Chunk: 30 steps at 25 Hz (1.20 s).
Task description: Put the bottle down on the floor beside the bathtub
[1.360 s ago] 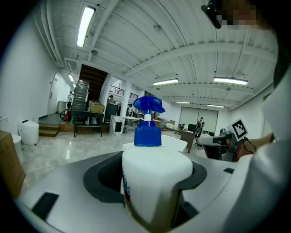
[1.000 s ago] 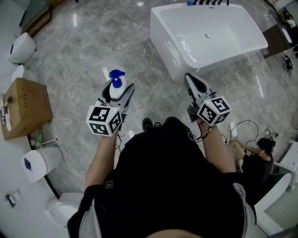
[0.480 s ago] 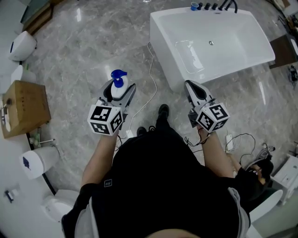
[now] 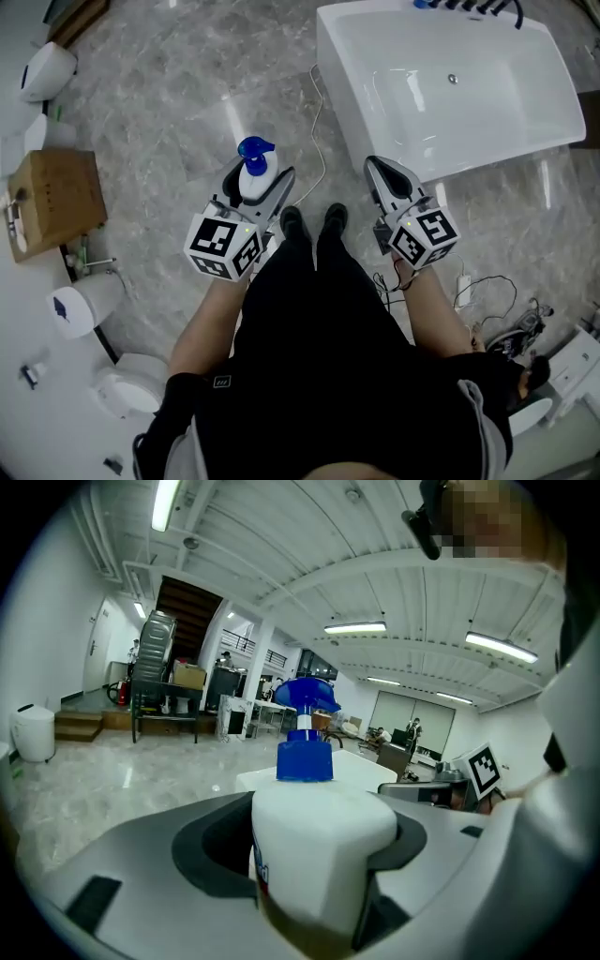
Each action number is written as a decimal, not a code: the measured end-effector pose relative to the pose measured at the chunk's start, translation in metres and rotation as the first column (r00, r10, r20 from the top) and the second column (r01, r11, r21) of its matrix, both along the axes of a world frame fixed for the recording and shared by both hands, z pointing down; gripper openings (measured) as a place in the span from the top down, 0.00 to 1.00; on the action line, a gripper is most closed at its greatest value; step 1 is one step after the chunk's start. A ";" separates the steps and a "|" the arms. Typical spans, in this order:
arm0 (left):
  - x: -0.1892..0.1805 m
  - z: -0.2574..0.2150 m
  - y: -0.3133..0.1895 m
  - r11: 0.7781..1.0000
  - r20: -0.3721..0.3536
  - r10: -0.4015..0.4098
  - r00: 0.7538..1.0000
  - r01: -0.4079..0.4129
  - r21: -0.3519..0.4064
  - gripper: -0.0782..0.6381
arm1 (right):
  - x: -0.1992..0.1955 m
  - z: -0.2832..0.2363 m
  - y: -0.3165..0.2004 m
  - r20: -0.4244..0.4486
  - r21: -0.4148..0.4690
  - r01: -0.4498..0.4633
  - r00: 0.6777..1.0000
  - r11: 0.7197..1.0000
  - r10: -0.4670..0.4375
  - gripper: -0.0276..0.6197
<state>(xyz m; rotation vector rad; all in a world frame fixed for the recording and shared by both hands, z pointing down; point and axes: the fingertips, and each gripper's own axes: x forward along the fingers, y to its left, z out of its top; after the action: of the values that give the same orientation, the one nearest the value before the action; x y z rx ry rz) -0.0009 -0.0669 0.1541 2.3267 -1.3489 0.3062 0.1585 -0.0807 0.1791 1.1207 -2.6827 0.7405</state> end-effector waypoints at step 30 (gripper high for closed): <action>-0.030 0.323 -0.112 0.980 -0.017 0.050 0.999 -0.052 -0.191 0.47 | -0.092 0.305 -0.094 -0.019 -0.164 0.055 0.998 0.985 -0.059 0.91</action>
<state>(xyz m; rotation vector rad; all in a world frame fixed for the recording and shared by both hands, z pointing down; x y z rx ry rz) -0.0308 -0.1790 0.4770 2.2014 -1.1992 0.4175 0.0664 -0.1749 0.4838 1.0021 -2.5680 0.9121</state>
